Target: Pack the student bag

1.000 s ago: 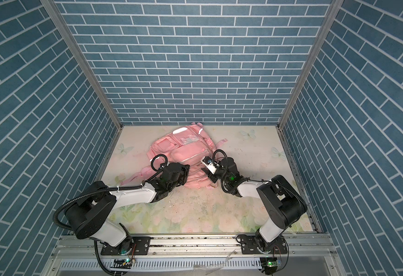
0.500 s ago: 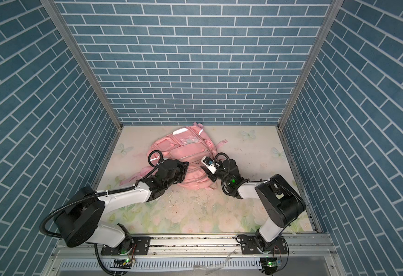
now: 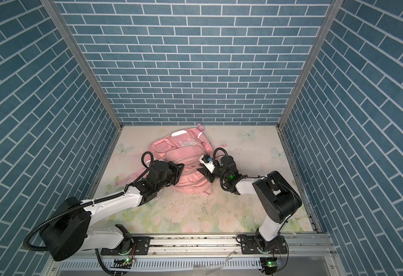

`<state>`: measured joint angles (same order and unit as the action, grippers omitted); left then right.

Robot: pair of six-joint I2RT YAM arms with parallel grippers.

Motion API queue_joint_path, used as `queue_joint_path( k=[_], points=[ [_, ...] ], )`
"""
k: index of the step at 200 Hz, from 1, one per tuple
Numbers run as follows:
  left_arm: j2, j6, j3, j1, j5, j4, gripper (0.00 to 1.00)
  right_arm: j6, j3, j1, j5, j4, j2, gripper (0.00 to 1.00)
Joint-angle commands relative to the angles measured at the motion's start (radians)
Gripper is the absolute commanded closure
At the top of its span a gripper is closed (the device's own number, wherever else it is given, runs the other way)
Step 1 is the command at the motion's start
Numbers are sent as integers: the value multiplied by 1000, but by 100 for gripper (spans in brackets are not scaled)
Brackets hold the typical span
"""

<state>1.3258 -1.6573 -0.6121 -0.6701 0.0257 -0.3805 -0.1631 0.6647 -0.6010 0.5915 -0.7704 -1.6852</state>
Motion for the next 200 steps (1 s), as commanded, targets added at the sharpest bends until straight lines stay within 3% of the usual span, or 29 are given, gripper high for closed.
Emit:
queue_joint_path(
  k=[1, 63, 88, 109, 132, 164, 179, 200],
  points=[
    [-25, 42, -6, 10, -67, -119, 100, 55, 24, 7, 109, 7, 3, 63],
    [-35, 80, -11, 29, -90, -106, 100, 152, 104, 39, 174, 72, -40, 62],
    [-22, 80, -18, 38, -106, -121, 100, 97, 159, 39, 132, 215, -60, 66],
    [-19, 78, -21, 42, -112, -123, 100, 26, 128, 33, 94, 223, -51, 70],
    [-17, 77, -20, 45, -119, -122, 100, -47, 71, 10, -41, 182, -23, 73],
    [-29, 77, -7, 48, -119, -113, 100, -36, -5, 8, -188, 30, 5, 75],
    [-40, 74, 2, 49, -115, -105, 100, -28, 36, 7, -213, 68, -11, 74],
    [-45, 71, 7, 49, -113, -104, 100, -57, 53, -5, -160, 45, -23, 70]
  ],
)
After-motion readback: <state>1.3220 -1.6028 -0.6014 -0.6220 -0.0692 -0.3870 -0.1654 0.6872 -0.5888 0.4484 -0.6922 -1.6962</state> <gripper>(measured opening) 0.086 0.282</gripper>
